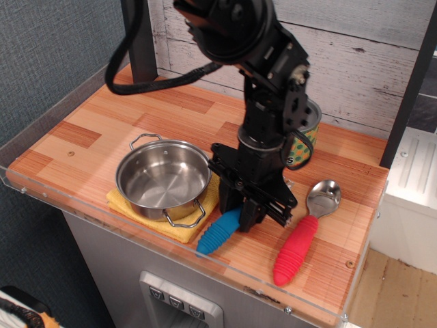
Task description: Move the blue fork to the left of the pot
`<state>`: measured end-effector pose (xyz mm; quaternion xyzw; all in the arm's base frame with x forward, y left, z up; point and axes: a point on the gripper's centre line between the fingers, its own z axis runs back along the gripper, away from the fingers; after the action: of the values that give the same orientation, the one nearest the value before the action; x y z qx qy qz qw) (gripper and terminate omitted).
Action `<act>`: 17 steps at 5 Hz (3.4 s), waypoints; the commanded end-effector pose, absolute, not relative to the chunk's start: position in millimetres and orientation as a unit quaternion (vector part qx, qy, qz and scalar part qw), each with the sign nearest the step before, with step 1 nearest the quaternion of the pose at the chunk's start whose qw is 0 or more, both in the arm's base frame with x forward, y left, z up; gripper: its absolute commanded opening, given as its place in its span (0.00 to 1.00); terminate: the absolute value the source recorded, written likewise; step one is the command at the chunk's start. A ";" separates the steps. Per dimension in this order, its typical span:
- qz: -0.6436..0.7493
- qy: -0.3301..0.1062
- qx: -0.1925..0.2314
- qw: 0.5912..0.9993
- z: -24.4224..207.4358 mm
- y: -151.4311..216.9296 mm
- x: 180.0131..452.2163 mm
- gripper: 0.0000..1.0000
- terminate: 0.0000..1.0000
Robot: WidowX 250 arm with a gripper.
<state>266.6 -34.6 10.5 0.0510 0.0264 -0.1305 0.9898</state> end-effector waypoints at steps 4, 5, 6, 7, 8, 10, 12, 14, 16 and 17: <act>-0.053 -0.020 0.022 0.998 73.4 -31.3 260.1 0.00 0.00; -0.035 -0.008 0.023 0.999 79.8 -6.3 246.7 0.00 0.00; -0.012 -0.004 0.023 1.000 82.8 21.3 239.7 0.00 0.00; 0.002 0.006 0.035 0.999 84.7 50.8 241.0 0.00 0.00; -0.018 0.011 0.051 0.998 87.0 78.6 250.2 0.00 0.00; -0.042 0.007 0.067 0.997 79.1 127.7 270.2 0.00 0.00; -0.062 0.010 0.062 0.996 57.3 166.0 271.2 0.00 0.00; -0.064 -0.024 0.059 0.996 38.7 168.8 276.1 0.00 0.00; -0.054 -0.005 0.051 0.997 27.4 168.6 272.6 0.00 0.00; -0.055 0.000 0.049 0.997 29.0 168.2 271.0 0.00 0.00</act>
<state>265.7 162.8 17.1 0.0385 0.0136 -0.0536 0.9977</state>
